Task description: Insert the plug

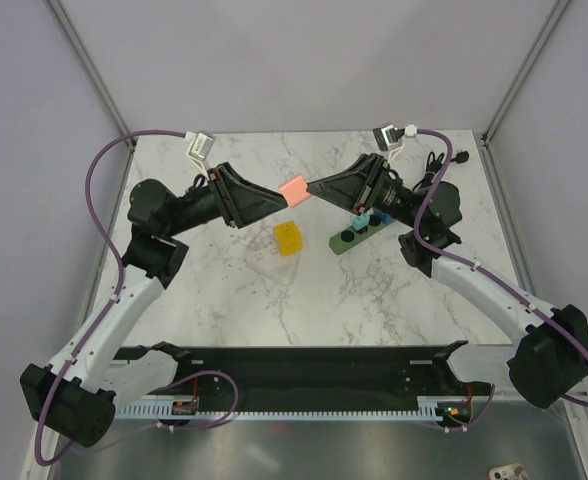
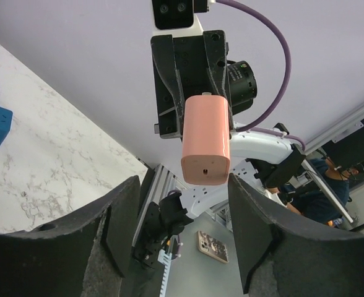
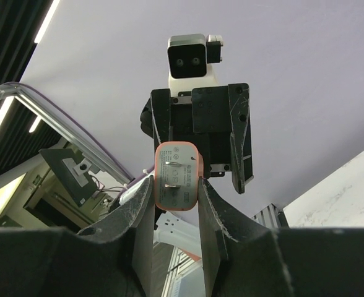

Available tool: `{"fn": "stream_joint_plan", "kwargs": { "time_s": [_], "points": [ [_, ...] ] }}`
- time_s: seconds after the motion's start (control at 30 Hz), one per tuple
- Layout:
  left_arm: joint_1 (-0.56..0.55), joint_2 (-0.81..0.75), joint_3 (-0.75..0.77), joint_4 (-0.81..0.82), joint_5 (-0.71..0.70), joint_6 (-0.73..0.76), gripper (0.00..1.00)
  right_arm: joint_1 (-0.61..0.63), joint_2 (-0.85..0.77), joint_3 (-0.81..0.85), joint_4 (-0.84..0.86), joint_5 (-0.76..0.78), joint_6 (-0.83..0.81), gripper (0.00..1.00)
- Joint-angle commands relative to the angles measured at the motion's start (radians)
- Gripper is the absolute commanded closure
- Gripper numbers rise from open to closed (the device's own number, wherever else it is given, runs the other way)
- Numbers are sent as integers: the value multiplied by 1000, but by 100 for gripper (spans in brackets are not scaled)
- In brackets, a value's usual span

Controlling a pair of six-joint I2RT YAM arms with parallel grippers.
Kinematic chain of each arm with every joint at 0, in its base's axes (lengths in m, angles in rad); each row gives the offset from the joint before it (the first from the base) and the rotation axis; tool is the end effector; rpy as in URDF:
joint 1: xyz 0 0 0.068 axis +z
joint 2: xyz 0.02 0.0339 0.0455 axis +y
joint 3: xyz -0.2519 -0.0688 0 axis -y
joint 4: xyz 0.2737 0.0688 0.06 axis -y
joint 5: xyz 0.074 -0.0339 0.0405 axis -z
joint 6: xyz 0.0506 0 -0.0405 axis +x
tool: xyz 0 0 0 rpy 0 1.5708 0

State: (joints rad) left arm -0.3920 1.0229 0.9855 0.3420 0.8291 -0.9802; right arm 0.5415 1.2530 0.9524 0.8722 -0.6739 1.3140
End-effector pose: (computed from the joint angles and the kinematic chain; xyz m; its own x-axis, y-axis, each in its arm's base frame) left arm 0.2332 -0.1368 0.4107 -0.5999 -0.3591 -0.7149 0.7359 0.1028 -0.6692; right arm 0.2545 0.1899 0.3905 -0.7068 0.4568 -0.5401 -0.6649 -0.1683 0.7277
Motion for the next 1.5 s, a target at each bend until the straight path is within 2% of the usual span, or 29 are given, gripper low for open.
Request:
{"fn": "stream_joint_plan", "kwargs": {
  "time_s": [0.0,0.23,0.37,0.53,0.6,0.67,0.73,0.8,0.9,0.97,1.03,1.1,1.2,1.23,1.27,1.3,1.33,1.37,1.4,1.47],
  "points": [
    [2,-18,-5,66,-18,-28,34,6,-20,-6,56,11,-4,100],
    [2,-27,-15,72,-31,-23,32,18,-12,-10,60,25,-4,100],
    [2,-21,-13,95,-35,-23,34,40,0,-18,68,36,-1,100],
    [1,-21,-28,140,-33,-12,43,58,20,-41,97,59,5,100],
    [-1,-17,-25,152,-24,-18,50,57,29,-46,123,65,14,100],
    [-2,-4,-22,158,-10,-25,62,58,45,-52,151,69,36,100],
    [-5,6,-21,161,4,-41,65,60,51,-58,166,77,34,100],
    [-7,8,-30,164,10,-55,64,60,48,-63,166,89,25,100],
    [-7,0,-45,164,-1,-60,54,60,54,-70,178,100,28,100],
    [-5,-1,-51,164,-2,-61,53,60,60,-73,188,103,36,100],
    [-7,5,-50,169,4,-64,60,60,74,-78,205,103,42,100],
    [-7,16,-47,170,13,-77,64,58,82,-84,223,114,50,100],
    [-7,34,-44,181,31,-84,98,60,86,-87,234,116,54,100],
    [-7,32,-44,181,33,-81,98,60,85,-89,235,116,54,99],
    [-7,31,-39,143,39,-45,98,60,76,-92,234,114,53,95],
    [-7,32,-25,88,42,-5,98,55,69,-95,229,109,44,79],
    [-7,34,29,13,45,52,98,52,60,-102,225,93,41,70],
    [-5,43,68,-196,44,189,98,46,50,-107,206,82,33,60],
    [-5,61,152,-289,42,263,98,34,21,-119,192,71,16,40],
    [-2,88,229,-560,1,465,98,15,-39,-132,99,45,-22,25]
  ]
}}
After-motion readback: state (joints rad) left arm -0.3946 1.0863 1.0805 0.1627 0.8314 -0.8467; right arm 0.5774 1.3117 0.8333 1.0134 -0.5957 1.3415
